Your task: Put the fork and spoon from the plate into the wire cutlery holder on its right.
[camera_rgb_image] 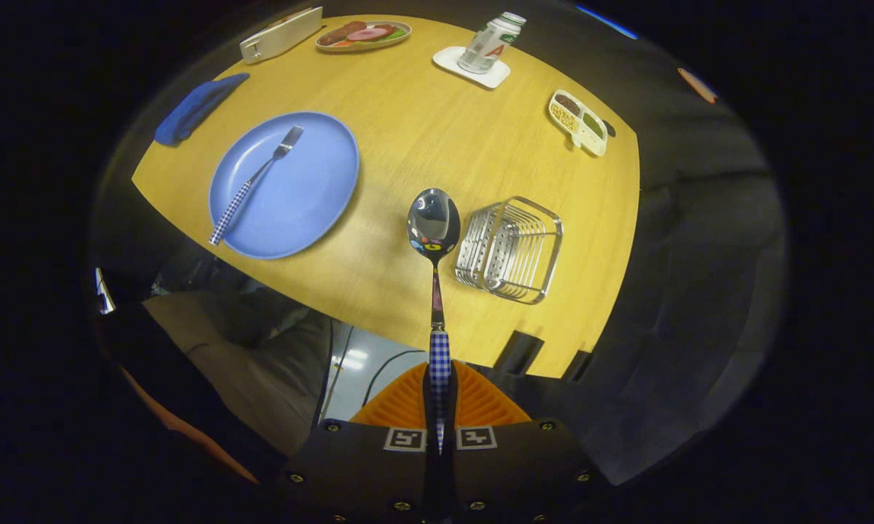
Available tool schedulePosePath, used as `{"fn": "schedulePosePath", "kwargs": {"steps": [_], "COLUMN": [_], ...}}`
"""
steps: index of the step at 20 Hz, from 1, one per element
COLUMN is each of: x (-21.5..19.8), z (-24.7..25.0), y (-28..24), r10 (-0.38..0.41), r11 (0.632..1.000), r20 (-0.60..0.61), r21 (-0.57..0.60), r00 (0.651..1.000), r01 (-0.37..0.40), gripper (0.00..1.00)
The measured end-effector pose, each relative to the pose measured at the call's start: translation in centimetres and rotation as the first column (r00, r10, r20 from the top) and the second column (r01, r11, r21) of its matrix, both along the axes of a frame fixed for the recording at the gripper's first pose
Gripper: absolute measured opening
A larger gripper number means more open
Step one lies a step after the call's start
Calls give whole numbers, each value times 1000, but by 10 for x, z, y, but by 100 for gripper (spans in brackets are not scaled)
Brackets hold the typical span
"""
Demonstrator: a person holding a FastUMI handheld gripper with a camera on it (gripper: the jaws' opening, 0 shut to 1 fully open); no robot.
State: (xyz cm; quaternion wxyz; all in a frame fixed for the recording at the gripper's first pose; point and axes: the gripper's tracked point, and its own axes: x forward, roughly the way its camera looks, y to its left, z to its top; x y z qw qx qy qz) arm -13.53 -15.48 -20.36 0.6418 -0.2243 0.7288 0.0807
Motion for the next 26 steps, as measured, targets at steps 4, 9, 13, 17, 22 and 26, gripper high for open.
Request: {"fn": "schedulePosePath", "kwargs": {"steps": [4, 9, 13, 17, 22, 26], "x": [-4, 12, 26, 33, 47, 63], "z": [11, 3, -18, -35, -49, -49], "y": [-38, -62, -78, -88, -86, -82], "r10": [-15, 9, 42, 71, 86, 89], "r11": [998, 997, 991, 987, 984, 984], "r20": [-73, -140, -205, -286, -361, -366], "r21": [-56, -80, -114, -116, -114, -109], "r00": [997, 990, 978, 956, 929, 926], "r01": [11, -20, -67, -109, -135, -137], "gripper": [1, 1, 1, 1, 1, 4]}}
